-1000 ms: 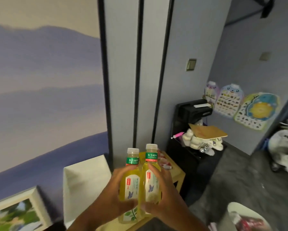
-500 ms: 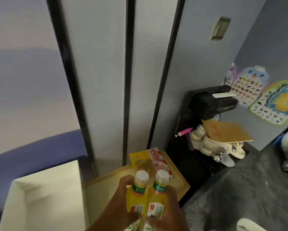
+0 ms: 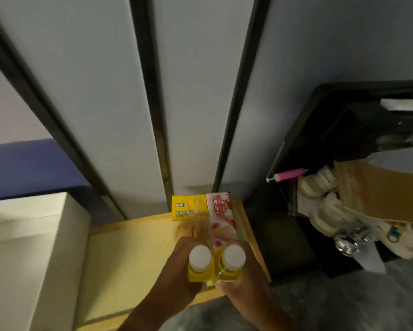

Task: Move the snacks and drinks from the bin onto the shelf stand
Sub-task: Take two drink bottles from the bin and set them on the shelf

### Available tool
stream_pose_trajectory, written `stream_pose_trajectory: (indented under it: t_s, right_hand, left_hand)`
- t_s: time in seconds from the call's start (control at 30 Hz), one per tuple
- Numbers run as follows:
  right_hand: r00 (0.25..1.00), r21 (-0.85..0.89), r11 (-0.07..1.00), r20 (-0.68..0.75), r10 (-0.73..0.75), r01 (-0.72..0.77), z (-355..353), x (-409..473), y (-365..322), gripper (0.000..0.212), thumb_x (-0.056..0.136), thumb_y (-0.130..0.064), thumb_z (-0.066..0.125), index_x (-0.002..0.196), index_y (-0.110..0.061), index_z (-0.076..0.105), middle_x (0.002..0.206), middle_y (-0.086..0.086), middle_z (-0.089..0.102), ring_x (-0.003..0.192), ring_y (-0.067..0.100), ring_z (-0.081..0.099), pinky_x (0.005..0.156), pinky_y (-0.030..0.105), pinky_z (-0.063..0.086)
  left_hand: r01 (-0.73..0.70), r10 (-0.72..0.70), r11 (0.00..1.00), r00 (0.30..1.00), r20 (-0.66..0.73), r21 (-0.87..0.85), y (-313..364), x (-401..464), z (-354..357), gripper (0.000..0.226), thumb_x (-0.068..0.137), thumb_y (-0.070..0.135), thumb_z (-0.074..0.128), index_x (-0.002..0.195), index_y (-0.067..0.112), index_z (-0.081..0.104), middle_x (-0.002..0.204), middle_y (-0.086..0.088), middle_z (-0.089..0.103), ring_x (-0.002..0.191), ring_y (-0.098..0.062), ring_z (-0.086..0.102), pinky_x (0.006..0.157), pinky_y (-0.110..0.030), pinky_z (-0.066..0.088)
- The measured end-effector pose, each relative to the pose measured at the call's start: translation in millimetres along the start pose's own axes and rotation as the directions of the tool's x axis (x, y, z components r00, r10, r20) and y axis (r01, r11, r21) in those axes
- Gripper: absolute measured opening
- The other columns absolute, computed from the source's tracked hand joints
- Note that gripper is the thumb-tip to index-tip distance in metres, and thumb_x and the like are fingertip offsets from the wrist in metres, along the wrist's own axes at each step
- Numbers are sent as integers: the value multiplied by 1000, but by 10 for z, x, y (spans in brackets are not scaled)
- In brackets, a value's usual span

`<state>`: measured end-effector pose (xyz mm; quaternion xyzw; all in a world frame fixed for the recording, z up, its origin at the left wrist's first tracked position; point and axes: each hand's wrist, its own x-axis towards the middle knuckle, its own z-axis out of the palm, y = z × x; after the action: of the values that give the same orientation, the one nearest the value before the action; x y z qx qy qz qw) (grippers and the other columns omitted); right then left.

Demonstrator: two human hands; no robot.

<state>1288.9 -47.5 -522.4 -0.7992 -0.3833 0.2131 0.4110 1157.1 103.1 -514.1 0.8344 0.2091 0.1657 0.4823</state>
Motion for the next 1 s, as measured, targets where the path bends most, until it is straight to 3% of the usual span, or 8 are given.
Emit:
stream_pose_trajectory:
  t_s: [0.13,0.23,0.3,0.53,0.67,0.73,0.83,1.0]
  right_hand:
    - [999,-27,999,26,-36,36,-66,86,289,69,76,-22,85,132,-40,48,124,-22,61,121,2,60,97,29,56]
    - [998,-50,997,7,-57,57,-64,128,375,76,74,-19,88,130,-46,45,125,-26,58,123,0,57,101,22,53]
    - [999,-46,998,10,-38,38,-43,114,407,81,73,-23,89,134,-47,41,129,-25,56,126,1,55,103,25,53]
    - [996,-36,999,84,-33,36,-202,108,314,107,62,-43,92,150,-44,31,145,-26,42,139,6,44,107,39,52]
    - [997,-18,998,48,-58,59,-469,75,9,102,62,-43,90,143,-58,30,141,-39,36,135,-7,40,101,19,45]
    - [998,-12,998,38,-55,56,-582,37,-161,100,64,-51,87,145,-55,28,142,-37,35,132,-12,39,94,12,44]
    - [998,-40,997,11,-61,61,-706,-16,-429,99,67,-67,78,150,-46,29,146,-28,38,132,-13,38,90,9,40]
    - [988,-57,986,-10,-157,156,-844,-62,-968,87,72,-80,58,148,-51,27,143,-40,30,128,-26,31,85,6,40]
  left_hand:
    - [-5,4,1000,997,-77,-13,-34,41,286,72,66,6,86,112,49,51,116,10,53,107,-11,59,87,-13,50]
    - [9,-8,1000,995,-97,11,-110,46,359,75,63,5,87,117,41,51,118,5,51,110,-10,57,91,-18,52]
    - [-5,8,999,997,-74,45,-149,44,359,79,63,7,89,121,41,48,120,5,50,112,-8,56,93,-14,49]
    - [24,-25,996,1000,14,86,-20,-16,132,93,64,42,92,142,33,41,142,17,43,130,3,44,103,-6,36]
    - [84,-85,987,996,4,136,115,-115,-160,94,64,52,89,141,47,34,142,34,34,129,14,36,99,0,29]
    - [88,-91,983,996,8,161,197,-184,-320,92,67,60,83,142,48,32,141,37,33,128,14,36,100,-2,30]
    - [56,-60,978,998,13,199,367,-297,-561,83,74,69,72,142,51,29,143,41,28,129,18,31,101,1,26]
    - [57,-45,964,998,-52,259,599,-588,-1029,77,84,77,53,149,46,27,154,32,25,139,14,24,113,-13,27]
